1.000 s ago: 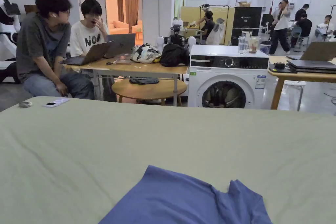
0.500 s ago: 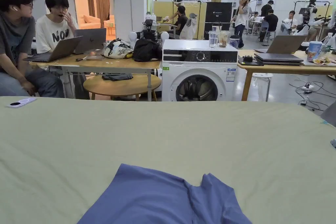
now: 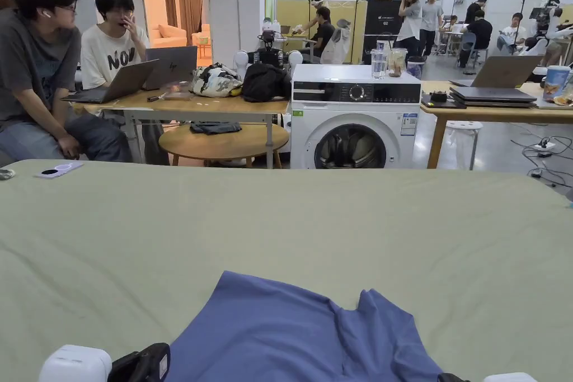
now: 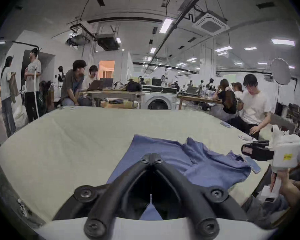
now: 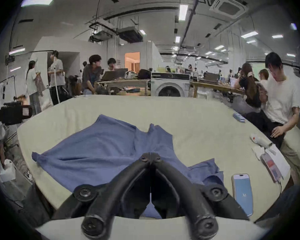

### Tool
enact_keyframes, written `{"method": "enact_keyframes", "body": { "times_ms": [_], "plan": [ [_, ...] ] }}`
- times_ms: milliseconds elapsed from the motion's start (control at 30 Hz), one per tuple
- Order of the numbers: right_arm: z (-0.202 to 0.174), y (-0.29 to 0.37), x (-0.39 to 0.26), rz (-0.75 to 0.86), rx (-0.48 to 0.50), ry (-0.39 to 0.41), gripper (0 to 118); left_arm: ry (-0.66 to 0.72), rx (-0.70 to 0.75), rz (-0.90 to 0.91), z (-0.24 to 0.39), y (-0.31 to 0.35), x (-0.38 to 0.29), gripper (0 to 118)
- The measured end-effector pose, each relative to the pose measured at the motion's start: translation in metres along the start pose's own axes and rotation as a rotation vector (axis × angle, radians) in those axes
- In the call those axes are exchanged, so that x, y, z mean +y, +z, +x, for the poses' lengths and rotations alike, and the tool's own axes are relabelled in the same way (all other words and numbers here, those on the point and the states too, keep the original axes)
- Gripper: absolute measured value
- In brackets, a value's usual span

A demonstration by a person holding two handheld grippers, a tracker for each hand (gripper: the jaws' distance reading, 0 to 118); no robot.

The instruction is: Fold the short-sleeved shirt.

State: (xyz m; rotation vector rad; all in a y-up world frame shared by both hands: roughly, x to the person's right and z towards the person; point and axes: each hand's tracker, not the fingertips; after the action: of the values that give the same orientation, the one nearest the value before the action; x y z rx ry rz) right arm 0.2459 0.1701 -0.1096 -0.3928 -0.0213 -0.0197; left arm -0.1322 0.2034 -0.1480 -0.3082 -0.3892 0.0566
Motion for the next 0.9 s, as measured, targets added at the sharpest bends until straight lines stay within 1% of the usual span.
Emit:
{"method": "enact_keyframes", "body": {
  "times_ms": [100,133,233,267,300,333,367,400,433,467,500,567,600,633,667,700,733,767,800,867,900],
  "plan": [
    [0.004,0.001,0.000,-0.002,0.006,-0.032,0,0.061,0.012,-0.016,-0.018,0.007,0.001,0],
    [0.005,0.002,0.000,-0.002,0.007,-0.037,0,0.102,0.027,-0.015,-0.027,0.012,0.000,0],
    [0.009,0.007,-0.003,0.005,0.014,-0.044,0,0.209,0.065,-0.099,-0.066,0.019,-0.010,0],
    [0.010,0.007,-0.005,0.004,0.019,-0.050,0,0.232,0.094,-0.127,-0.078,0.021,-0.017,9],
    [0.011,0.007,-0.006,-0.001,0.026,-0.060,0,0.254,0.108,-0.170,-0.086,0.022,-0.022,28],
    [0.012,0.006,-0.008,-0.016,0.037,-0.075,0,0.295,0.123,-0.210,-0.096,0.021,-0.033,44],
    [0.014,0.004,-0.010,-0.028,0.045,-0.088,0,0.301,0.108,-0.211,-0.104,0.018,-0.041,46],
    [0.014,0.001,-0.013,-0.036,0.052,-0.098,0,0.323,0.096,-0.231,-0.108,0.016,-0.051,47],
    [0.015,0.000,-0.015,-0.043,0.061,-0.110,0,0.339,0.114,-0.255,-0.112,0.010,-0.062,47],
    [0.015,-0.002,-0.017,-0.048,0.062,-0.115,0,0.380,0.151,-0.319,-0.114,0.006,-0.073,47],
    [0.015,-0.002,-0.018,-0.054,0.059,-0.116,0,0.388,0.175,-0.343,-0.115,-0.001,-0.080,47],
    [0.014,-0.002,-0.020,-0.065,0.055,-0.107,0,0.412,0.133,-0.401,-0.116,-0.014,-0.095,47],
    [0.015,-0.001,-0.021,-0.069,0.053,-0.102,0,0.416,0.115,-0.421,-0.115,-0.020,-0.102,43],
    [0.015,-0.001,-0.021,-0.073,0.049,-0.097,0,0.413,0.100,-0.454,-0.114,-0.028,-0.109,34],
    [0.017,-0.001,-0.023,-0.076,0.042,-0.093,0,0.382,0.137,-0.520,-0.112,-0.038,-0.116,19],
    [0.018,-0.001,-0.023,-0.080,0.036,-0.093,0,0.314,0.210,-0.498,-0.109,-0.038,-0.116,6],
    [0.020,-0.001,-0.022,-0.084,0.032,-0.096,0,0.299,0.173,-0.446,-0.105,-0.036,-0.114,1],
    [0.023,-0.002,-0.022,-0.085,0.029,-0.101,0,0.321,0.125,-0.479,-0.105,-0.041,-0.113,1],
    [0.025,-0.004,-0.020,-0.086,0.029,-0.109,0,0.306,0.161,-0.510,-0.101,-0.047,-0.114,1],
    [0.030,-0.016,-0.013,-0.090,0.034,-0.123,0,0.282,0.166,-0.512,-0.098,-0.047,-0.111,1],
    [0.033,-0.027,-0.004,-0.104,0.035,-0.128,11,0.288,0.164,-0.518,-0.100,-0.047,-0.108,1]
  ]
}}
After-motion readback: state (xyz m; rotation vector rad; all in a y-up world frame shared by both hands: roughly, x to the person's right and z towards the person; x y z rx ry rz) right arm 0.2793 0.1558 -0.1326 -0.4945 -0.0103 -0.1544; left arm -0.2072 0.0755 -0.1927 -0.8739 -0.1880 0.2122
